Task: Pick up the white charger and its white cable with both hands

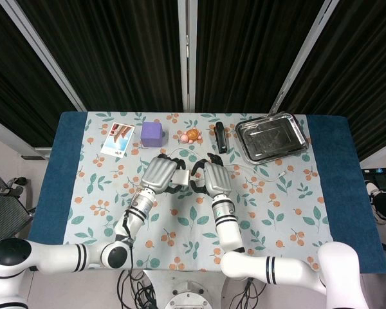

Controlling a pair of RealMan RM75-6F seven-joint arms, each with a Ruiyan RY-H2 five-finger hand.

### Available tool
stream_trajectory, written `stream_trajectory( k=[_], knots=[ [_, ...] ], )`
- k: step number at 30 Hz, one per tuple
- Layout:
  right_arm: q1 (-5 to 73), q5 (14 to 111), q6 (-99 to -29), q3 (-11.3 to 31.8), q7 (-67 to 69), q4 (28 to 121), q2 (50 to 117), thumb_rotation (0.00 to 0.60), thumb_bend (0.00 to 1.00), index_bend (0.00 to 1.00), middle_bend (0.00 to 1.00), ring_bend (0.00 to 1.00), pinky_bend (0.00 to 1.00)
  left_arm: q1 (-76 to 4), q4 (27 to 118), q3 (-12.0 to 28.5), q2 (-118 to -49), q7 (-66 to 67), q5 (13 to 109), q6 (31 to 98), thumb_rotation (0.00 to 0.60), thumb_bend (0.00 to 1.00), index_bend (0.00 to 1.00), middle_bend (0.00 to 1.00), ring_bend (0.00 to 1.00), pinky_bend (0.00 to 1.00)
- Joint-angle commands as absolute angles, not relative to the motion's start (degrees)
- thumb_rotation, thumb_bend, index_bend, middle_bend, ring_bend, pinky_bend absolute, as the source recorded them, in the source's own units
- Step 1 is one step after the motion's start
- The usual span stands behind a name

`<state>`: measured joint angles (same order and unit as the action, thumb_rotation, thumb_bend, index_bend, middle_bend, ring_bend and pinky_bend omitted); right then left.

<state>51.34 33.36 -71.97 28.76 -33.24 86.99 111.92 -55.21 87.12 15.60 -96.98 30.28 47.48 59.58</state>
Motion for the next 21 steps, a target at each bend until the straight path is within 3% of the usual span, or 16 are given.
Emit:
stream_trajectory(
  k=[1, 12, 21],
  knots=[
    [51.36, 33.40, -71.99, 28.61, -33.28, 87.08, 111.94, 0.600, 0.31, 0.67, 0.33, 0.08, 0.00, -55.22, 86.96, 15.56, -97.00, 30.43, 47.44, 59.64, 0.600, 0.36, 0.56, 0.57, 0.42, 0.28],
    [50.26, 33.82, -73.42, 28.07, -34.08, 89.31, 109.76, 0.600, 0.31, 0.68, 0.33, 0.08, 0.00, -53.92, 87.18, 14.50, -94.96, 30.40, 48.20, 60.23, 0.600, 0.36, 0.56, 0.57, 0.42, 0.28],
    [47.97, 32.75, -70.46, 24.99, -35.43, 94.37, 104.07, 0.600, 0.31, 0.68, 0.33, 0.08, 0.00, -49.73, 82.60, 9.27, -92.13, 28.71, 48.10, 57.83, 0.600, 0.36, 0.56, 0.56, 0.41, 0.25]
  ],
)
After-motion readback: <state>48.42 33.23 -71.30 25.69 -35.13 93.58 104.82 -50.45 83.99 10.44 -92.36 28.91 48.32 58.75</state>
